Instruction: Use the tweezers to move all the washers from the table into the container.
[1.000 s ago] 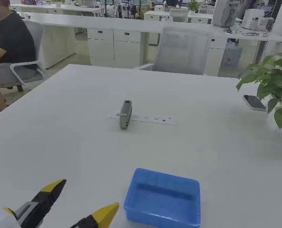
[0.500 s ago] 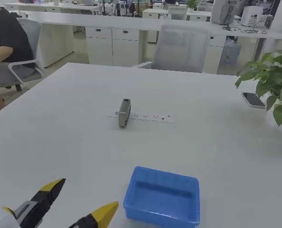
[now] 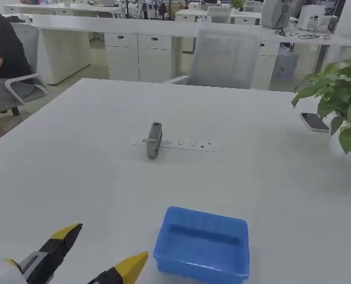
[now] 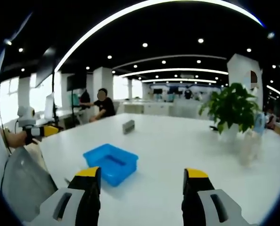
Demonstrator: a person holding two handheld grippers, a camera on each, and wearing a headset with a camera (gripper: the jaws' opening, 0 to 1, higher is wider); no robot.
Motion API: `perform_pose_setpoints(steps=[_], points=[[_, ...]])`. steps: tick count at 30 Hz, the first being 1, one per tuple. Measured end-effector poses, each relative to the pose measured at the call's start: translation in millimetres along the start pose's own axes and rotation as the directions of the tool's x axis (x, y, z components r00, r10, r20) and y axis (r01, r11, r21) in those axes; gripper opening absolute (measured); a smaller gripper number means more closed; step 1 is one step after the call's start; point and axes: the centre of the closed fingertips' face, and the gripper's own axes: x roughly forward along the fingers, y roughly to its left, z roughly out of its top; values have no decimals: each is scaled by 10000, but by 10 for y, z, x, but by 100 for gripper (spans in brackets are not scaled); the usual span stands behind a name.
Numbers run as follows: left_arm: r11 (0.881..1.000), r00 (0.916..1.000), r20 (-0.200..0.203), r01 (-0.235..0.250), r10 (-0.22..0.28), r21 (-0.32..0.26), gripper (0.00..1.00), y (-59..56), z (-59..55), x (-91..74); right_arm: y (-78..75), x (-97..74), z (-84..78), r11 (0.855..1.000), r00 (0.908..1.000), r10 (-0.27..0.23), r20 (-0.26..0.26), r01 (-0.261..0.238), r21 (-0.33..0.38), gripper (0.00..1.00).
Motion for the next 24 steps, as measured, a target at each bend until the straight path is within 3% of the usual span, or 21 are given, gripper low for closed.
perform_pose_setpoints(steps=[7,16,24], points=[[9999,9999,-32,118,-118,34,78,-23,-5,4,12,-2,6,9999,9999,-108,-69,107,-118,69],[9999,9999,96,-106,107,-40,78,24,16,-11,53,15,-8,9996,9998,64,-213,-70,-258,68],[9999,9999,-50,119,-119,-34,77,-30,-15,0,-14,-12,-11,9997,9997,-220,-145,219,-97,68]])
